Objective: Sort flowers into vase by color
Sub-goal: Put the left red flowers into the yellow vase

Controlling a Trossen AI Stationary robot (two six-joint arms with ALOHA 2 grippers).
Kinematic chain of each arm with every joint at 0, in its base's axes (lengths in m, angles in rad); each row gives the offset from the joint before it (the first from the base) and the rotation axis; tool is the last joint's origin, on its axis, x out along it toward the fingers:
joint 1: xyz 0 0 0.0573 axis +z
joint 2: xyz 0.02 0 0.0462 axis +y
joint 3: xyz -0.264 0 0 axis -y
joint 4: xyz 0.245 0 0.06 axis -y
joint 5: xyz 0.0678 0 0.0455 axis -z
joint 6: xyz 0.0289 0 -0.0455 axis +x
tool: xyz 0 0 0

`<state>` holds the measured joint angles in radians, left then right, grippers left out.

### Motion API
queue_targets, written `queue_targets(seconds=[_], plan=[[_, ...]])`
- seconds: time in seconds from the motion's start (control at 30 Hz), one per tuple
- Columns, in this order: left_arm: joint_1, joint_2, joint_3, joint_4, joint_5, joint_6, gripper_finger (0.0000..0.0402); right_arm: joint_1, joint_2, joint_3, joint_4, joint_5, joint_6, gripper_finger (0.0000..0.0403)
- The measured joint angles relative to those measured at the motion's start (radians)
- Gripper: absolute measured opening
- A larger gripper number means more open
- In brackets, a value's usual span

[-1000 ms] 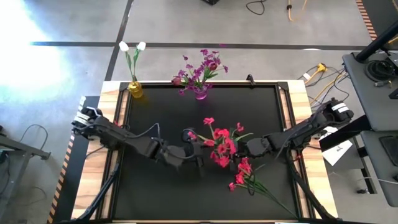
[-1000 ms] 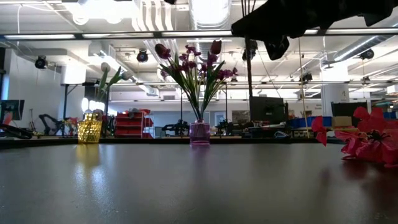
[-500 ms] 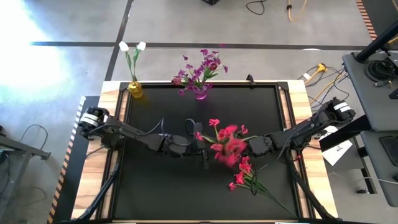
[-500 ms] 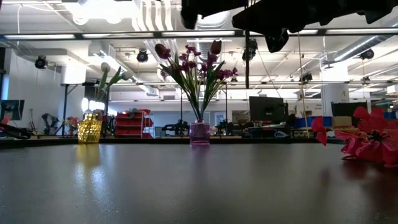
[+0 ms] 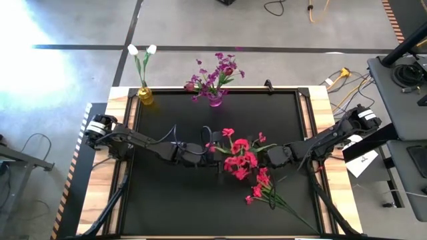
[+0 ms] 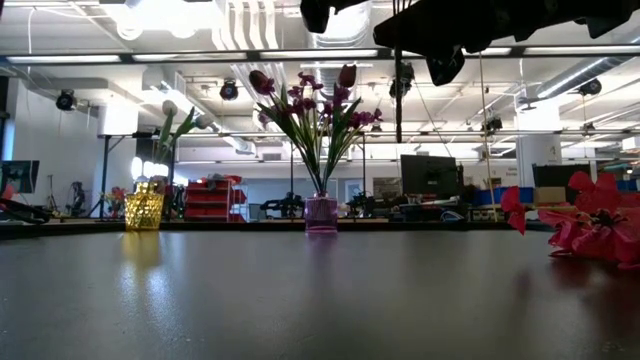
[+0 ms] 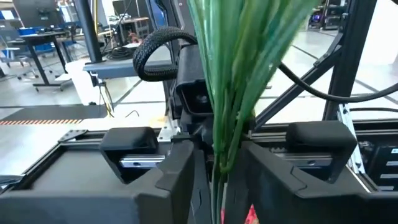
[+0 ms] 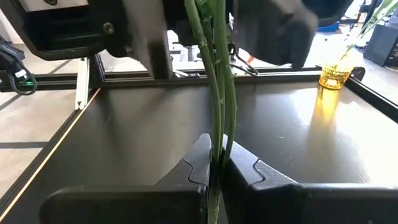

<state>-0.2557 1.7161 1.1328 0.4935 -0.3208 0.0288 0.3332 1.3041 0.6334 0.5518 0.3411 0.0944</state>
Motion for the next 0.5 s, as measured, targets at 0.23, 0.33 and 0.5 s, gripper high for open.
queue_targets(seconds=[0.23, 0.33, 0.5], plan=[[0.018, 0.011, 0.0, -0.023, 0.002, -0.015, 0.0058, 0.0, 0.0, 0.0, 0.0, 0.001, 0.003, 0.0013], [0.027, 0.033, 0.0, -0.013, 0.005, -0.046, 0.0043, 0.0, 0.0, 0.0, 0.0, 0.001, 0.003, 0.0013], [0.031, 0.039, 0.0, -0.002, 0.007, -0.031, 0.0039, -0.001, 0.0, 0.0, 0.001, 0.003, 0.006, 0.0013]])
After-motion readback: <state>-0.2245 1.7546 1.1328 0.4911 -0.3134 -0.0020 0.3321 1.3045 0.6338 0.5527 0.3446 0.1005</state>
